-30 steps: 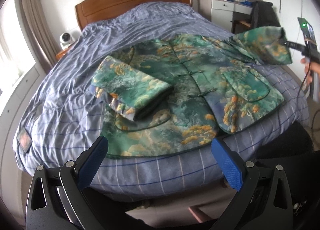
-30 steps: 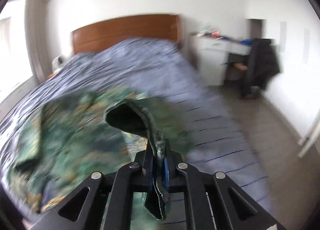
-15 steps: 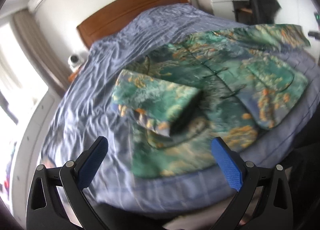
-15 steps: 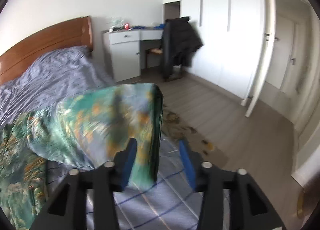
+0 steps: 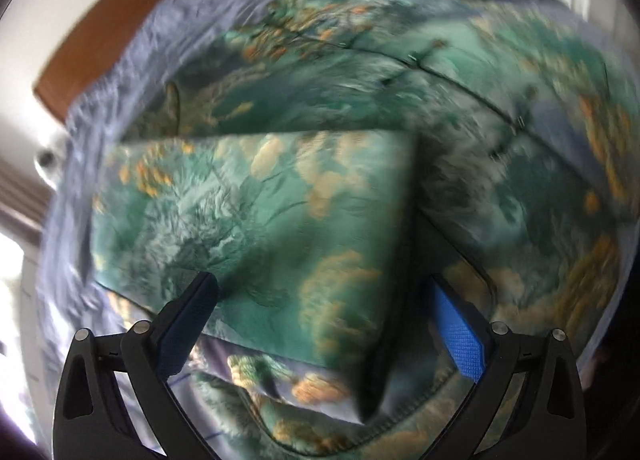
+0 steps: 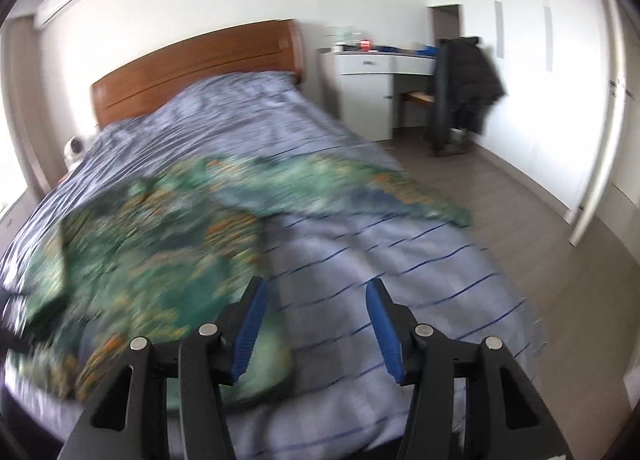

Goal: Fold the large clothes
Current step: 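Grasp the folded sleeve cuff with the right tool and unfold it outward, then grasp the other folded sleeve with the left tool and unfold it outward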

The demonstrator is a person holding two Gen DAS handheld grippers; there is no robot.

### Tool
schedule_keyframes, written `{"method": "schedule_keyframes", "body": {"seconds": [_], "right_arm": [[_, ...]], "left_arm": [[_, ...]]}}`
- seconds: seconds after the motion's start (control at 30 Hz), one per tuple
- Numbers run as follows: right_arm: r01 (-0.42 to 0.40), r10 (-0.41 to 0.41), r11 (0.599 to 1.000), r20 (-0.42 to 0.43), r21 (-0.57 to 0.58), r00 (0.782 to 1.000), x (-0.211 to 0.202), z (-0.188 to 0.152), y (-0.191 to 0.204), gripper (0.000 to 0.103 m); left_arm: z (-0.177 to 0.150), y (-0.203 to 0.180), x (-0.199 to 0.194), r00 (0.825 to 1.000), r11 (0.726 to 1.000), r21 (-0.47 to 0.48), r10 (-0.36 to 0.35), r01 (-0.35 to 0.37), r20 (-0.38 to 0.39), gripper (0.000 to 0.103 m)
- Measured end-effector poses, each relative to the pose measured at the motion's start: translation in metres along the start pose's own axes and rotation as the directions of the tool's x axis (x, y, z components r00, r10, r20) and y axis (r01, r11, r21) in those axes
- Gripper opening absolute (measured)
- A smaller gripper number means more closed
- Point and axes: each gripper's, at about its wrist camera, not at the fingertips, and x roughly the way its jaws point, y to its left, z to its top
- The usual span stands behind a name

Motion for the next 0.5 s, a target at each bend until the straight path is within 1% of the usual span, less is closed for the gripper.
{"method": "schedule_keyframes", "body": {"seconds": [0.03,0.07,0.1,0.13,0.17,0.2,0.3,0.37,0.4,0.47,0.5], "right_arm": [[-0.018,0.017,0.999,-0.005,-0.029,1.0,-0.003,-0.006,0.014,0.052],[-0.034,0.034,0.998,-0.011,-0.051,0.999,-0.006,-0.011,0.023,0.052],[-0.059,0.058,0.995,-0.016,-0.083,0.998,-0.01,-0.016,0.037,0.052],[-0.075,0.074,0.992,-0.015,-0.102,0.997,-0.015,-0.021,0.045,0.052],[-0.095,0.095,0.988,-0.012,-0.123,0.995,-0.02,-0.024,0.056,0.052],[-0.114,0.114,0.983,-0.008,-0.145,0.993,-0.025,-0.026,0.067,0.053],[-0.174,0.177,0.968,0.003,-0.181,0.984,-0.032,-0.024,0.097,0.052],[-0.199,0.205,0.957,0.007,-0.209,0.979,-0.036,-0.022,0.112,0.052],[-0.209,0.217,0.95,0.013,-0.231,0.976,-0.039,-0.022,0.12,0.052],[-0.22,0.234,0.938,0.019,-0.267,0.972,-0.041,-0.021,0.132,0.052],[-0.228,0.244,0.931,0.021,-0.284,0.97,-0.043,-0.021,0.138,0.052]], "left_arm": [[-0.001,0.006,0.0,1.0,0.999,-0.027,-0.029,0.029,0.0,0.089],[-0.003,0.013,-0.001,0.998,0.996,-0.061,-0.07,0.07,0.0,0.083],[-0.006,0.019,-0.003,0.994,0.99,-0.09,-0.11,0.11,0.002,0.068],[-0.01,0.023,-0.004,0.99,0.984,-0.111,-0.143,0.142,0.006,0.043],[-0.012,0.027,-0.007,0.984,0.975,-0.136,-0.178,0.178,0.014,0.028],[-0.015,0.03,-0.01,0.982,0.969,-0.157,-0.188,0.189,0.022,0.011],[-0.026,0.047,-0.037,0.985,0.961,-0.221,-0.148,0.164,0.087,0.009],[-0.033,0.062,-0.062,0.986,0.953,-0.274,-0.094,0.129,0.139,0.009],[-0.04,0.073,-0.079,0.984,0.942,-0.317,-0.06,0.112,0.169,0.009],[-0.049,0.092,-0.097,0.98,0.921,-0.382,0.0,0.078,0.198,0.009],[-0.058,0.104,-0.112,0.976,0.902,-0.428,0.048,0.048,0.211,0.009]]}}
